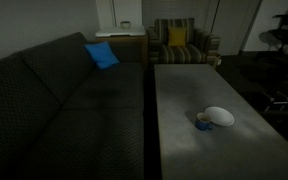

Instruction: Lift the blue cup and position it on the plate

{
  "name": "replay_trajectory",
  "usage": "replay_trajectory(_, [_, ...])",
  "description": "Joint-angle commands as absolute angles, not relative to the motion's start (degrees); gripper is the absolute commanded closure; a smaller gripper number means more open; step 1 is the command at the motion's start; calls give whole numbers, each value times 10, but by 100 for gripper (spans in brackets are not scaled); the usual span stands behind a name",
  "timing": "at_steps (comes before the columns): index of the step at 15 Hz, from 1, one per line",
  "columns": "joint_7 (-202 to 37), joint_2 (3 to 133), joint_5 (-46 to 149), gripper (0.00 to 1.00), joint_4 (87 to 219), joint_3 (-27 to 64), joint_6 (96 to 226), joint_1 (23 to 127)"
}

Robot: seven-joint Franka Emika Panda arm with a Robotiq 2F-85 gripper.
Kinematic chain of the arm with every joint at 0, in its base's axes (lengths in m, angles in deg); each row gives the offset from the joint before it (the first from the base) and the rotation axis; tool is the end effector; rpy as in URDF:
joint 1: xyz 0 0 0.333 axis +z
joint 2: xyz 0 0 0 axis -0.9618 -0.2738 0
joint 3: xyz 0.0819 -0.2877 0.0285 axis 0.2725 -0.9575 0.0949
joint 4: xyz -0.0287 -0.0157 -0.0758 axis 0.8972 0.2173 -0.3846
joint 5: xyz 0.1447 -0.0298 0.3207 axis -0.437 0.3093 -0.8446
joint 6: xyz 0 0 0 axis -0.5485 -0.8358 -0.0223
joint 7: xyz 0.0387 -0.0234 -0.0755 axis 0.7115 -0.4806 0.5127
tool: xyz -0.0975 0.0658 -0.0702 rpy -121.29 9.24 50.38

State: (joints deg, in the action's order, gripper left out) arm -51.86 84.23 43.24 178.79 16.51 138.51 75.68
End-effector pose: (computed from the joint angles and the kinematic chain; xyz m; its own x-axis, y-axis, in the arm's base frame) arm 0.4944 -0.0318 0.3935 0.9407 0.3301 -0.0787 0.3193 -0.9395 -0.1236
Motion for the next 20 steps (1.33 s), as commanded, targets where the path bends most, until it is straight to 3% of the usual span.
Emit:
replay_trajectory(1, [-532, 851, 426, 0, 1809, 187, 1416, 748])
replay_trajectory(10, [-516, 764, 312, 0, 1827, 244, 1616, 762])
replay_trajectory(14, [-480, 689, 293, 0, 1777, 261, 1582, 746])
replay_trajectory(15, [-437, 666, 290, 0, 1746, 268, 1522, 732])
replay_trajectory(16, [-491, 709, 308, 0, 1800, 266, 1581, 746])
replay_trajectory(20, [-392, 690, 296, 0, 1779, 285, 1541, 725])
